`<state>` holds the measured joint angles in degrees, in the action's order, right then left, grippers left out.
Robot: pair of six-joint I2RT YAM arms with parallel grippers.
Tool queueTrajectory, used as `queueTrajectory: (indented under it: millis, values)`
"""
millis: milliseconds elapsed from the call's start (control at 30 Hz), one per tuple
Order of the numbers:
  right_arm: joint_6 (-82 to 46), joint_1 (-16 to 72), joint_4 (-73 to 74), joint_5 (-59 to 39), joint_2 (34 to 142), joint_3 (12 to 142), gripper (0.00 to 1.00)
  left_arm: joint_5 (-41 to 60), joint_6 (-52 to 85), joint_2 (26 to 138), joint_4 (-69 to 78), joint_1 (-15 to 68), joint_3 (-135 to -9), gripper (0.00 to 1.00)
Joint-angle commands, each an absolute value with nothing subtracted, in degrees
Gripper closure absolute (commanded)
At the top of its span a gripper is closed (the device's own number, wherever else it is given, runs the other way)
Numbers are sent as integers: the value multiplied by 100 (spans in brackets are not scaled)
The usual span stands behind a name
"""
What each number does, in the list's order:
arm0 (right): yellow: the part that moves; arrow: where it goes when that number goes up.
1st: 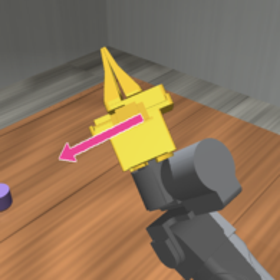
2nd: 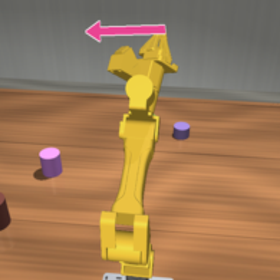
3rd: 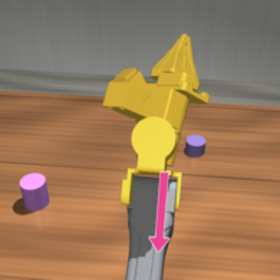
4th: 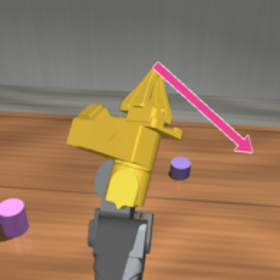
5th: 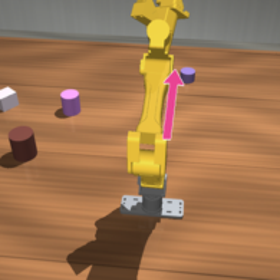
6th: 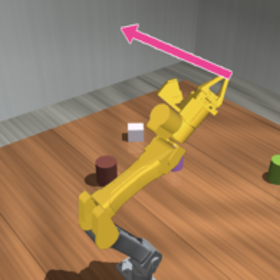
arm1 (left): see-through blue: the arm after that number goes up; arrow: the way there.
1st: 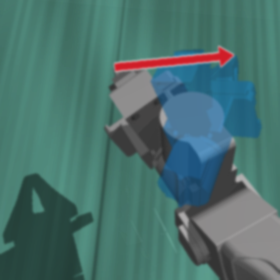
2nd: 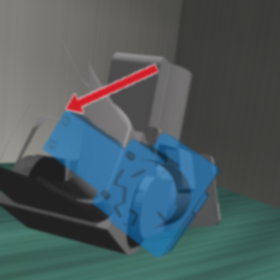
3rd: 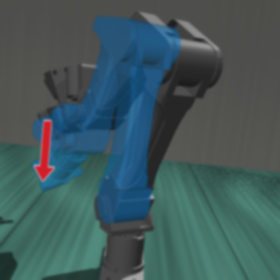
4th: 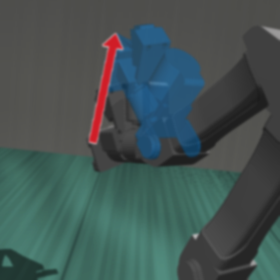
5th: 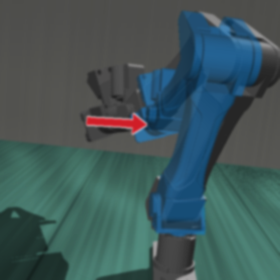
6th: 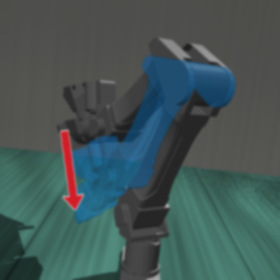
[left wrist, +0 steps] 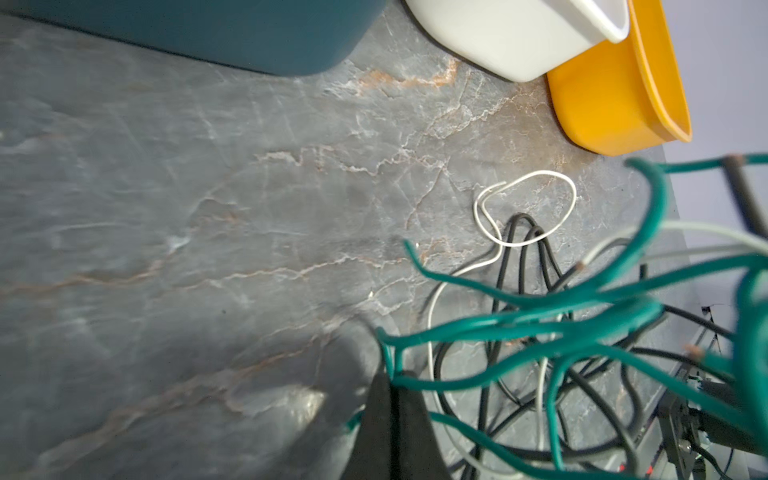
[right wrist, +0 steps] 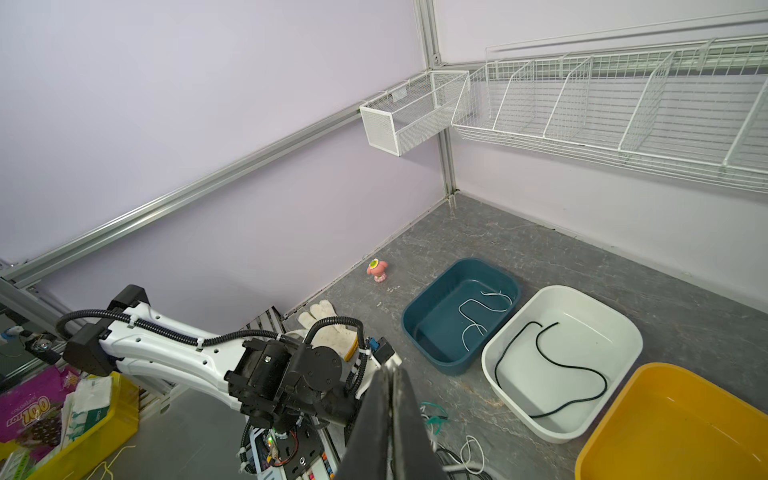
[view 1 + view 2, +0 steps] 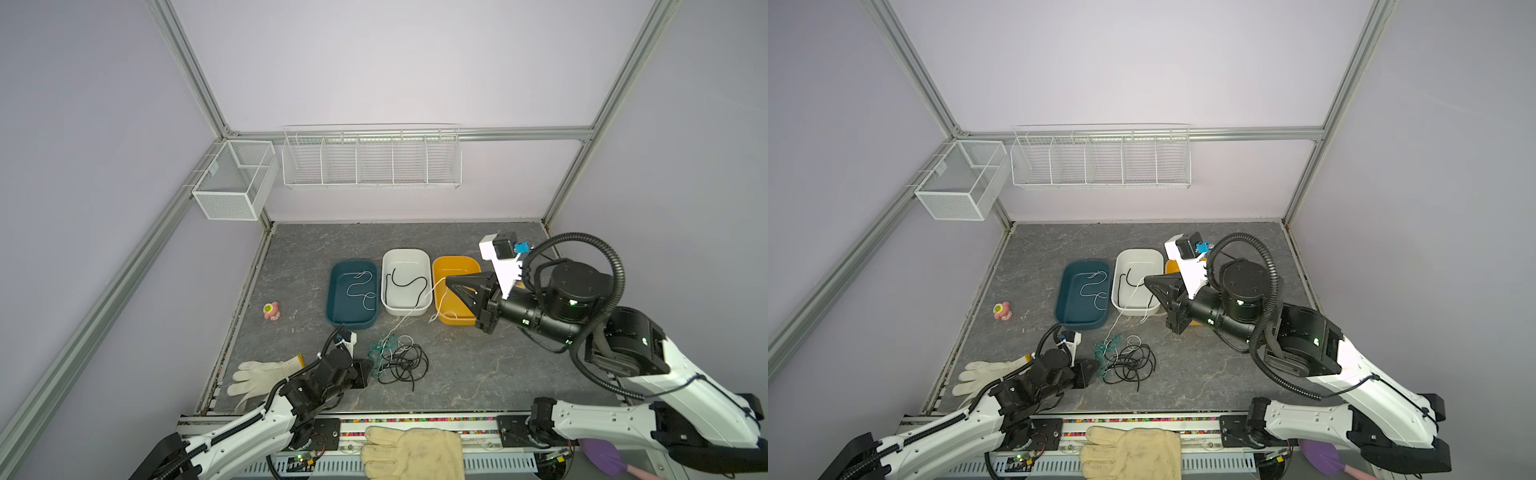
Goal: Untangle the cables
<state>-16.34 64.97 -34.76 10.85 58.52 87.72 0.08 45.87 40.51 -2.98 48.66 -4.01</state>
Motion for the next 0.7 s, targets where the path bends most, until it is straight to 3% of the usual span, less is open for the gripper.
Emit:
queueTrajectory:
  millis: [0,467,667]
  values:
    - [-1352,6495,-3862,1298,5997,9151,93,-379,4658,3983,-739,4870,-557,100]
    - [-972,6487,-5312,1460,6888,11599,93,-589,4702,4055,-760,4869,-544,100]
    - [-959,6490,-5588,1244,7032,11830,93,-562,4676,4141,-703,4869,-554,100]
